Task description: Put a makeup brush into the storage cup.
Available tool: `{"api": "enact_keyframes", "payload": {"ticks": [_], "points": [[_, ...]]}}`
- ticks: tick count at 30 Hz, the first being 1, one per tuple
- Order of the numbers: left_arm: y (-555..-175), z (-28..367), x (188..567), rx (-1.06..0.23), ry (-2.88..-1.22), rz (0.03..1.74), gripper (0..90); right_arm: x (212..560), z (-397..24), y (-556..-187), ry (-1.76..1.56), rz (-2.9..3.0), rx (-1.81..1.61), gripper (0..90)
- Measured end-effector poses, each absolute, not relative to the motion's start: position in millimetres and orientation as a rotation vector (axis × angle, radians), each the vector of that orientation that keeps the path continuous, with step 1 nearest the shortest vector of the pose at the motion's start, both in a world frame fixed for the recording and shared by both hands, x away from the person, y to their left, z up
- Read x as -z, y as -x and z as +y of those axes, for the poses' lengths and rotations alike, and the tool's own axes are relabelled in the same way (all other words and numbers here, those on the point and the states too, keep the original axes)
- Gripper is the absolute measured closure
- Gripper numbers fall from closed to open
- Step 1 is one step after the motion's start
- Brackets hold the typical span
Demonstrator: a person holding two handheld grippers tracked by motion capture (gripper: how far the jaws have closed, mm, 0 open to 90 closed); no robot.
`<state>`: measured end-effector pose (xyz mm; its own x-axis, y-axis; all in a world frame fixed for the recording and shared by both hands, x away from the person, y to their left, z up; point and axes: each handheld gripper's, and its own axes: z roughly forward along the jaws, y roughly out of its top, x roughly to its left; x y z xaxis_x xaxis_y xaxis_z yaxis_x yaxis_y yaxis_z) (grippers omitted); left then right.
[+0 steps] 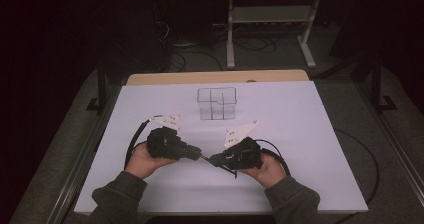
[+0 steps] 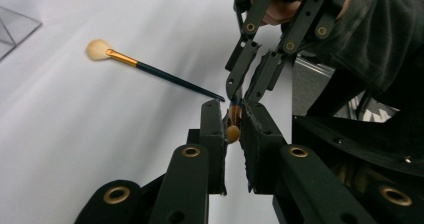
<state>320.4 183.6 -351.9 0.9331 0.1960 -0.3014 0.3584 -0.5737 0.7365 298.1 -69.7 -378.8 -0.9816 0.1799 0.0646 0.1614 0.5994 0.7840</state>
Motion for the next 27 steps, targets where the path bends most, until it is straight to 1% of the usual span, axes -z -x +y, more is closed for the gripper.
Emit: {"api": "enact_keyframes", "payload": {"ticks": [2,3,4,5,7,10,11,12,15,20,27], "points": [[-320,184,351,0.253,-2.191,0.386,82.2,379,-69,-297,-0.289,2.785,-1.367,82.6],[-320,185,351,0.270,-2.175,0.377,83.5,378,-68,-296,-0.253,2.780,-1.366,84.1],[-320,185,350,0.267,-2.172,0.377,83.8,378,-68,-294,-0.253,2.777,-1.373,89.5],[-318,185,348,0.231,-2.198,0.375,83.8,378,-68,-294,-0.253,2.777,-1.373,89.5],[-317,184,348,0.246,-2.201,0.357,83.9,376,-68,-294,-0.240,2.768,-1.403,89.5],[-315,184,344,0.201,-2.215,0.362,83.9,375,-67,-293,-0.237,2.765,-1.384,89.2],[-315,185,343,0.191,-2.212,0.369,83.9,375,-66,-293,-0.233,2.759,-1.368,85.7],[-315,188,339,0.191,-2.194,0.375,83.9,374,-65,-295,-0.231,2.775,-1.362,78.5],[-314,189,336,0.167,-2.200,0.387,83.9,372,-60,-298,-0.235,2.800,-1.306,71.5],[-312,187,330,0.130,-2.240,0.394,83.9,365,-53,-302,-0.271,2.815,-1.270,70.9],[-310,181,324,0.088,-2.290,0.389,83.9,357,-35,-307,-0.221,2.841,-1.170,70.4]]}}
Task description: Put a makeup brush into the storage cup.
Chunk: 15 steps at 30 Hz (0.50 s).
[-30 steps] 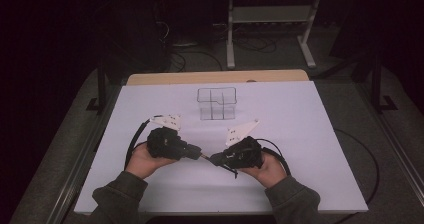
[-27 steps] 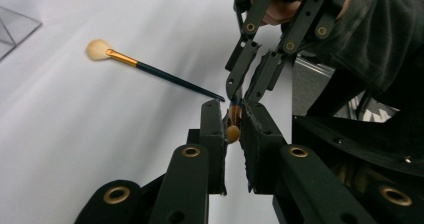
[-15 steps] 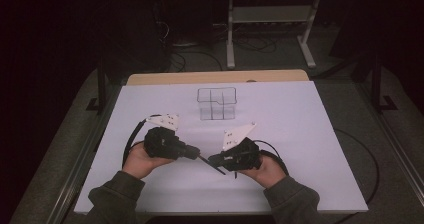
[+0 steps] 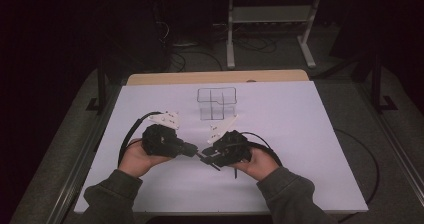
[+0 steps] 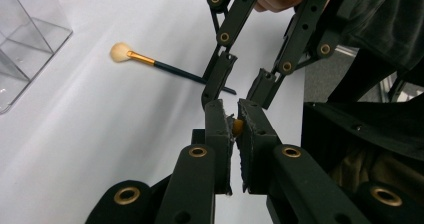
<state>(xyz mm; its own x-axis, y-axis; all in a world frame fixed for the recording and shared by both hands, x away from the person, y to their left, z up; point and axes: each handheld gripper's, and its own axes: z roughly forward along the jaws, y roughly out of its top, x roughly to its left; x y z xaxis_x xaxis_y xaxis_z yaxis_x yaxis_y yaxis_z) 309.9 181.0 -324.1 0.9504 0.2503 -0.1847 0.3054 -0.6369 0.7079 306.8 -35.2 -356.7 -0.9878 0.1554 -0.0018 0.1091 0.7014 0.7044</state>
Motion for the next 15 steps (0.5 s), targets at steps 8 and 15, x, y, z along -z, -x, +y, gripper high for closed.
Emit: {"api": "enact_keyframes", "payload": {"ticks": [8,15], "points": [[-309,176,320,0.047,-2.329,0.394,83.9,351,-23,-307,-0.203,2.861,-1.079,72.6],[-308,171,319,0.056,-2.341,0.389,83.8,352,-16,-306,-0.189,2.879,-1.033,81.9]]}}
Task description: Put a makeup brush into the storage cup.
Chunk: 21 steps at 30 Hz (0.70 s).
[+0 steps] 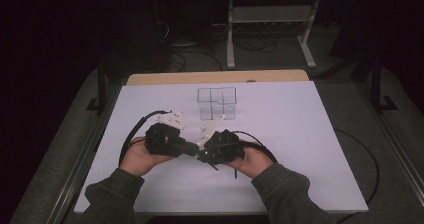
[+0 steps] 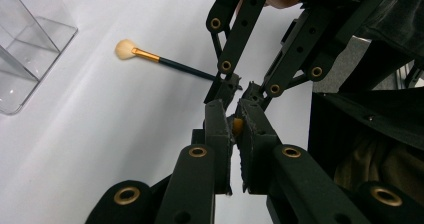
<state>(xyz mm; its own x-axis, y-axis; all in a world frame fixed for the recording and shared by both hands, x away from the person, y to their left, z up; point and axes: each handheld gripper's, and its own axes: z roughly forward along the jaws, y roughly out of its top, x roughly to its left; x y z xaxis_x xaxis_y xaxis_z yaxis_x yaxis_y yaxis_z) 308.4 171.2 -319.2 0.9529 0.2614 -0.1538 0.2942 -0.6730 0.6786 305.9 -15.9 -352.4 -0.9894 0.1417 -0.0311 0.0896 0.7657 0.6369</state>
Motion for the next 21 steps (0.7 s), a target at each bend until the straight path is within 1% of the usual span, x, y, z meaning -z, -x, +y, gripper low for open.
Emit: {"api": "enact_keyframes", "payload": {"ticks": [5,6,7,8,12,13,21], "points": [[-308,172,320,0.057,-2.322,0.393,82.5,352,-17,-306,-0.175,2.879,-1.043,82.5],[-309,173,320,0.047,-2.324,0.393,78.3,352,-18,-308,-0.174,2.882,-1.058,82.6],[-309,173,321,0.048,-2.320,0.398,78.3,352,-18,-308,-0.174,2.882,-1.058,82.6],[-309,174,322,0.044,-2.324,0.400,73.6,353,-19,-310,-0.175,2.888,-1.065,82.6],[-309,180,322,0.025,-2.302,0.418,70.3,354,-22,-312,-0.191,2.893,-1.080,82.6],[-309,181,322,0.022,-2.297,0.425,67.4,354,-25,-314,-0.201,2.898,-1.096,82.6],[-303,198,327,-0.022,-2.254,0.460,64.2,357,-36,-325,-0.288,2.901,-1.131,82.6]]}}
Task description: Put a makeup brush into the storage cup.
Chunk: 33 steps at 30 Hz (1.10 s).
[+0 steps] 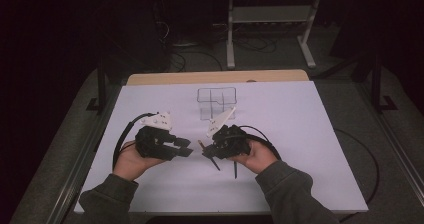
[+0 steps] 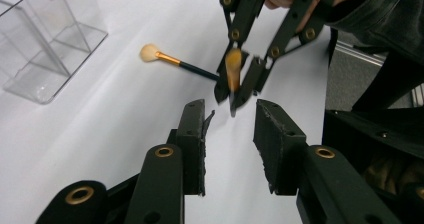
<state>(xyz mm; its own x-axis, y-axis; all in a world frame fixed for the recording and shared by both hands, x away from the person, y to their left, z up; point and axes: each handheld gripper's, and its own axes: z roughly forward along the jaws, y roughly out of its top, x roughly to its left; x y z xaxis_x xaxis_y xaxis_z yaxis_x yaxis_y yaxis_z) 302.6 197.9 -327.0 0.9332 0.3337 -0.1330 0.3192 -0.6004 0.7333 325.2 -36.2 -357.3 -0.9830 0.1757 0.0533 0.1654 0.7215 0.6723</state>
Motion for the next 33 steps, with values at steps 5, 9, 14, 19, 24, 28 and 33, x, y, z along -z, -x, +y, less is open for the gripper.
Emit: {"api": "enact_keyframes", "payload": {"ticks": [5,9,14,19,24,28,33], "points": [[-298,210,339,-0.037,-2.220,0.500,62.9,356,-44,-334,-0.333,2.901,-1.153,82.5],[-295,214,347,-0.042,-2.202,0.526,61.8,355,-51,-340,-0.368,2.886,-1.172,82.5],[-293,221,360,-0.038,-2.191,0.558,60.6,355,-55,-345,-0.392,2.881,-1.189,82.5],[-290,225,369,-0.034,-2.163,0.584,58.8,355,-60,-352,-0.438,2.884,-1.222,82.5],[-286,229,377,-0.046,-2.155,0.608,56.5,356,-66,-358,-0.469,2.878,-1.256,82.5],[-282,231,382,-0.074,-2.142,0.630,54.7,351,-66,-360,-0.477,2.877,-1.240,82.5],[-278,232,385,-0.111,-2.147,0.642,52.2,342,-67,-363,-0.493,2.869,-1.226,82.5]]}}
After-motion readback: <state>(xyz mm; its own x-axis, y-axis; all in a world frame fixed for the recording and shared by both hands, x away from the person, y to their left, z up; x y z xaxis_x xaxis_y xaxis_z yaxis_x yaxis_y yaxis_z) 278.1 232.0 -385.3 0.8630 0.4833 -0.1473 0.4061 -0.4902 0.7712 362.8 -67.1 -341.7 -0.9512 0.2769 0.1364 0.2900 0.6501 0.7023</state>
